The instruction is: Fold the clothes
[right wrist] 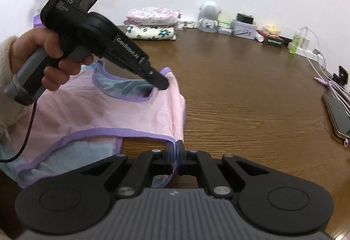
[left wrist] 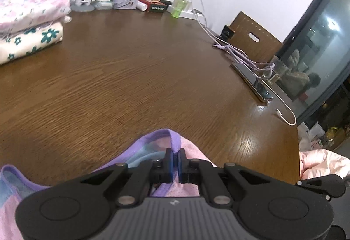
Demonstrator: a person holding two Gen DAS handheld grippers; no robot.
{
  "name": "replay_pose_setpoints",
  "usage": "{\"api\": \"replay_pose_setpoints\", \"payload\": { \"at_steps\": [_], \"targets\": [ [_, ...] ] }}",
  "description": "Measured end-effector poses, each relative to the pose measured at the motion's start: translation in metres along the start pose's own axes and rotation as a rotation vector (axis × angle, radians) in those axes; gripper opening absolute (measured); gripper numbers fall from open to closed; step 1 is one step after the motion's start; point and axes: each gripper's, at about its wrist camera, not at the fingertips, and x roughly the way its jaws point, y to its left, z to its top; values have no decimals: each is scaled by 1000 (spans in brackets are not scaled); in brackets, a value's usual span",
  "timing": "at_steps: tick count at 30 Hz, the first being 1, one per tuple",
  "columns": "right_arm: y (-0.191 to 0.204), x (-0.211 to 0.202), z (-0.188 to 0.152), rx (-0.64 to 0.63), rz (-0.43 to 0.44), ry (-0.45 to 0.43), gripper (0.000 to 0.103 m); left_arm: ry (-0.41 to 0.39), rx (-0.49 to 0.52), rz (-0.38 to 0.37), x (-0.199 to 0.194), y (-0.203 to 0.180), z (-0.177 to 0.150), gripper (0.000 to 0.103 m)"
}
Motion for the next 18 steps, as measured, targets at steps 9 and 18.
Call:
{"api": "replay_pose_setpoints", "payload": {
  "at_steps": [9, 18],
  "targets": [
    [11, -1, -7, -53, -1, -2, 4, -29, -5, 14, 11, -9, 11, 2],
    [6, 1, -11, -50, -54, 28, 12, -78, 54, 104, -10, -17, 2, 38]
  ]
}}
